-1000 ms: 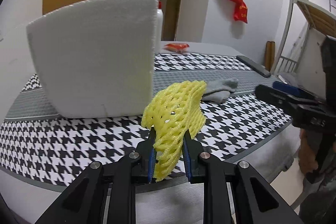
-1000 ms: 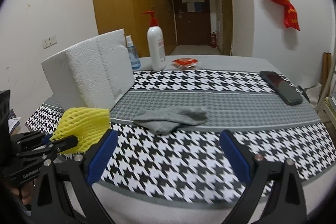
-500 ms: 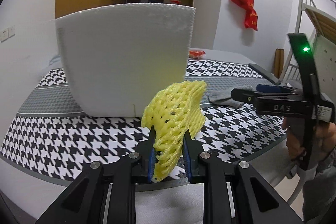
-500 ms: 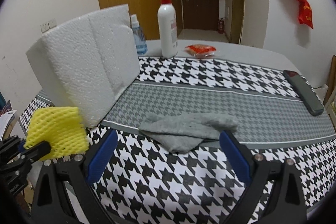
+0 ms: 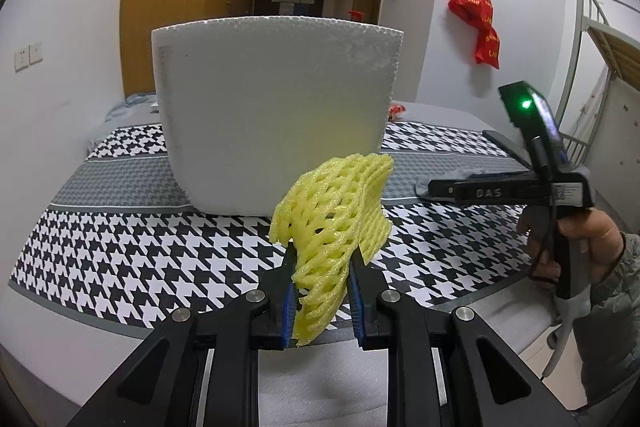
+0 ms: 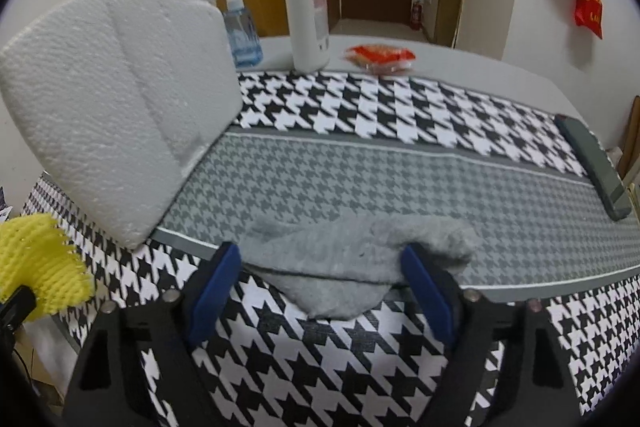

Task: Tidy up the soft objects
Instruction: 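Lower the right tool onto the grey cloth while the left tool holds the sponge, then close the right tool on the grey cloth and lift it, then carry the grey cloth in the right tool over the foam box opening, then open the right tool to drop the grey cloth into the foam box, then carry the yellow mesh sponge in the left tool over the foam box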

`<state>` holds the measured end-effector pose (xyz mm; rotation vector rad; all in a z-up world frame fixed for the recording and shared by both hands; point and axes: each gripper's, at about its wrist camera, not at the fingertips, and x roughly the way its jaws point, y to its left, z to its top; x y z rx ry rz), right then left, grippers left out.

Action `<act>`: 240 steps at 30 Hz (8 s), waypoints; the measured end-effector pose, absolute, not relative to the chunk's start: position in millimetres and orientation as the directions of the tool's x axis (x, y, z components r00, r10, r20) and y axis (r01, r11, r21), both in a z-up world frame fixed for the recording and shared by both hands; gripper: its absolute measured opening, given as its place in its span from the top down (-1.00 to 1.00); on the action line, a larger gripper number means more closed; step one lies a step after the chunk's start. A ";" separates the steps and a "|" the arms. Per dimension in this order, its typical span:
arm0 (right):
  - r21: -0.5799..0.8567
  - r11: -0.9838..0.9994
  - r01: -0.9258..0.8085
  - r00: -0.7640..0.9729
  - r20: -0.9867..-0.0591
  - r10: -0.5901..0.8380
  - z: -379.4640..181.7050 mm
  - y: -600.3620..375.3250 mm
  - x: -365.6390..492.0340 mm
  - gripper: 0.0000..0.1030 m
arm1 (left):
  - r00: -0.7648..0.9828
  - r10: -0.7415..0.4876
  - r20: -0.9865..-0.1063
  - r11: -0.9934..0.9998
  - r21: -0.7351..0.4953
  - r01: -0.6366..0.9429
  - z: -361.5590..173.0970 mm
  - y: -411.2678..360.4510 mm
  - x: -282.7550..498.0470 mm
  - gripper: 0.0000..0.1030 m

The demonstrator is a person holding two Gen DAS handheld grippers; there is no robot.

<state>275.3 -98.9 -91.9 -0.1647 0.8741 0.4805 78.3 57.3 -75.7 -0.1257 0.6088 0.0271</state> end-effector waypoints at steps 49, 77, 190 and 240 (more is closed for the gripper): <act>0.059 0.824 -0.564 0.633 -0.610 0.477 -21.2 -110.9 139.6 0.55 | 0.869 0.025 -0.494 0.994 -0.077 -0.073 -22.8 56.8 -2.5 0.55; 0.145 0.748 -0.647 0.620 -0.471 0.628 14.0 -102.1 94.4 0.55 | 0.909 0.041 -0.415 0.996 -0.057 -0.071 13.7 71.8 -11.5 0.55; 0.070 0.725 -0.685 0.639 -0.418 0.645 66.0 47.3 217.5 -0.49 | 0.929 0.136 -0.343 0.988 -0.018 -0.151 60.6 178.6 62.9 0.55; 0.094 0.837 -0.539 0.778 -0.325 0.538 53.9 -94.6 130.3 -0.88 | 0.916 -0.020 -0.400 1.000 -0.001 0.021 68.5 124.8 123.7 0.55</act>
